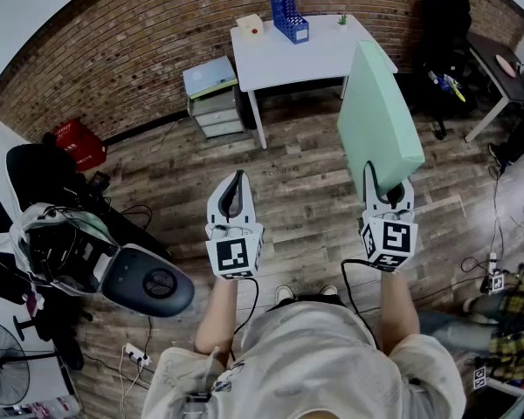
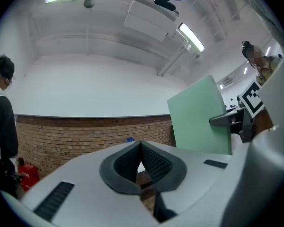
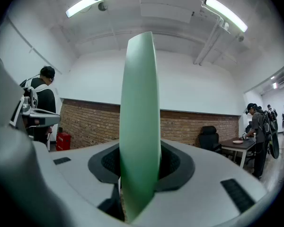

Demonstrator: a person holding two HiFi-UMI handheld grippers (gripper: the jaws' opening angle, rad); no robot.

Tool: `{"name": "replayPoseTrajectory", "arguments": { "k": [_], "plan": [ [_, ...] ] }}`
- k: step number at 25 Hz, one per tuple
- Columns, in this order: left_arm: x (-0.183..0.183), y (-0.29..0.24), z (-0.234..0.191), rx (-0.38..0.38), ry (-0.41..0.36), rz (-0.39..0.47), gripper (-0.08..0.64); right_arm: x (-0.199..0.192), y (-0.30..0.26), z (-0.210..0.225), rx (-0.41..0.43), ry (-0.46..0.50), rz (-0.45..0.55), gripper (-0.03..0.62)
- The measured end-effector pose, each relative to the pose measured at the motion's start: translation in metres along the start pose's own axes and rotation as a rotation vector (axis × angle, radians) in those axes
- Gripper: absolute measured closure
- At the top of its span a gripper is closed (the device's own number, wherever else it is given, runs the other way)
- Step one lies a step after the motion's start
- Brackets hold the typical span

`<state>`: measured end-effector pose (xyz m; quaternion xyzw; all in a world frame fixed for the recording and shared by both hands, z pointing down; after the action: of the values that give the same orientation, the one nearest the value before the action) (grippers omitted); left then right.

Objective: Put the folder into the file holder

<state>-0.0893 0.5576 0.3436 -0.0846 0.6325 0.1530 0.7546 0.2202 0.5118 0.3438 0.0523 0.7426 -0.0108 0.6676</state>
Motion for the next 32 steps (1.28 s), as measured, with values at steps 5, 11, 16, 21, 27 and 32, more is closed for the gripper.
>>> {"name": "replayPoseTrajectory", "arguments": {
  "k": [5, 11, 16, 21, 27, 32],
  "plan": [
    [-0.019, 0.022, 0.004, 0.022, 0.052, 0.008, 0.551, -0.019, 0.017, -0.011, 0.015, 0.004, -0.011, 0.431],
    [-0.025, 0.032, -0.014, 0.033, 0.060, 0.007, 0.551, -0.022, 0.017, -0.033, 0.014, 0.014, -0.028, 0.428],
    [-0.016, 0.024, -0.027, 0.019, 0.074, 0.005, 0.551, -0.013, 0.007, -0.039, 0.010, -0.005, -0.052, 0.425],
    [-0.017, 0.032, -0.035, 0.006, 0.083, 0.013, 0.551, -0.017, -0.006, -0.044, 0.008, -0.013, -0.067, 0.426],
    [-0.020, 0.035, -0.043, 0.002, 0.092, 0.008, 0.551, -0.025, -0.024, -0.050, 0.010, -0.019, -0.083, 0.428],
    [-0.030, 0.031, -0.044, -0.002, 0.107, -0.017, 0.551, -0.030, -0.036, -0.056, 0.011, -0.026, -0.097, 0.430]
  ]
}}
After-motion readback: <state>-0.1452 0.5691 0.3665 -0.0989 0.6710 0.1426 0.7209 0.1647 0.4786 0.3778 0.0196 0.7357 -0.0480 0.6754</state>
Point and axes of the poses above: the fingertips, and each gripper's own axes: y backward along the fingers, z to its right, x out of its top, the point moved 9 cm from there along y, backward along the fingers, and after that the axes turned 12 degrees about -x, right-handed, at the moved point
